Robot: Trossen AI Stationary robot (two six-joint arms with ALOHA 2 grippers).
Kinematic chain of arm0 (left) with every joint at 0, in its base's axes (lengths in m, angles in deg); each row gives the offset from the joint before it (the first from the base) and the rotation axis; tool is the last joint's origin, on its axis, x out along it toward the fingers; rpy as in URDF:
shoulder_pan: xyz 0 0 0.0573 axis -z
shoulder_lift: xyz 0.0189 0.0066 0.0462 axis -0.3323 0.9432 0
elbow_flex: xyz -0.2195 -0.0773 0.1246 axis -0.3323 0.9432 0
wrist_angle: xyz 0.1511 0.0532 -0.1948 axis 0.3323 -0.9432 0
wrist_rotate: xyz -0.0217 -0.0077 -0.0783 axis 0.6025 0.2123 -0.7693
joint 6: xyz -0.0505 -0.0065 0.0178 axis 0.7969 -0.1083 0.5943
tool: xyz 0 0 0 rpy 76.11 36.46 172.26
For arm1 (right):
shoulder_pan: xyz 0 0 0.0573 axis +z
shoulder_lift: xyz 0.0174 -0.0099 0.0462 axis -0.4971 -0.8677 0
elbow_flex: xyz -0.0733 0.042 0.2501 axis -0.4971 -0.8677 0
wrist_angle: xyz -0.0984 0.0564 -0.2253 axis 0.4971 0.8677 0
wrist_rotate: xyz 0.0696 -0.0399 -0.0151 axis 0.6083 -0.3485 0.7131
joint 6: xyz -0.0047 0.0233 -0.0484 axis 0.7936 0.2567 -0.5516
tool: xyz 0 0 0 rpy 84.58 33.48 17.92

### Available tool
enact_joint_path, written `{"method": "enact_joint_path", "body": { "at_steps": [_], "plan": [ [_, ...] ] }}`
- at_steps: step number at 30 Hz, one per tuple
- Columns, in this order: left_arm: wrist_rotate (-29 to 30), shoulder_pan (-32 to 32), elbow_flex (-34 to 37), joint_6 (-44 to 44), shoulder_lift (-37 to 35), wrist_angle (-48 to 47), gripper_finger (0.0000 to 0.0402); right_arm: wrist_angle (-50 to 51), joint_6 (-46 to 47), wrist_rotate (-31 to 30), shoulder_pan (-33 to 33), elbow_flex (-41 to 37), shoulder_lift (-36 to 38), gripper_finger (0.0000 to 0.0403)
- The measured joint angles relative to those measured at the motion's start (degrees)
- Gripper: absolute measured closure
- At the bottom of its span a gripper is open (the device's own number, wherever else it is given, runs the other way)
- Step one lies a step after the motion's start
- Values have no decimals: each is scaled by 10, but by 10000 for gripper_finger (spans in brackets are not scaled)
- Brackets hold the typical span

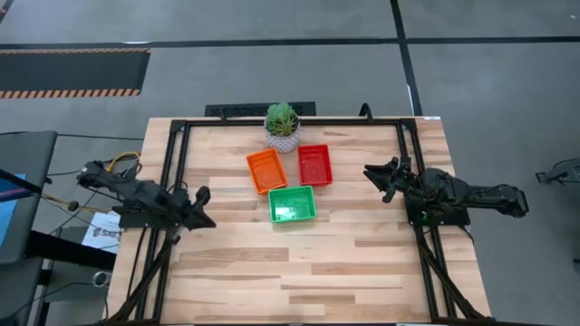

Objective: Stack baskets by color
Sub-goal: Return to Home Position

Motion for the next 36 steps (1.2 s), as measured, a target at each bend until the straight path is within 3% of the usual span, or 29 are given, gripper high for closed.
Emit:
{"method": "enact_joint_path", "body": {
  "at_steps": [1, 3, 7, 14, 36],
  "plan": [
    [0, 0, 21, 10, -5, 71, 401, 0, 0, 0, 0, 0, 0, 240],
    [12, 0, 24, 20, -1, 118, 401, 0, 0, 0, 0, 0, 0, 240],
    [12, 0, 25, -2, -2, 98, 401, 0, 0, 0, 0, 0, 0, 240],
    [123, 0, 26, 72, 1, 63, 401, 0, 0, 0, 0, 0, 0, 240],
    [128, 0, 26, 72, 4, 68, 401, 0, 0, 0, 0, 0, 0, 240]
  ]
}}
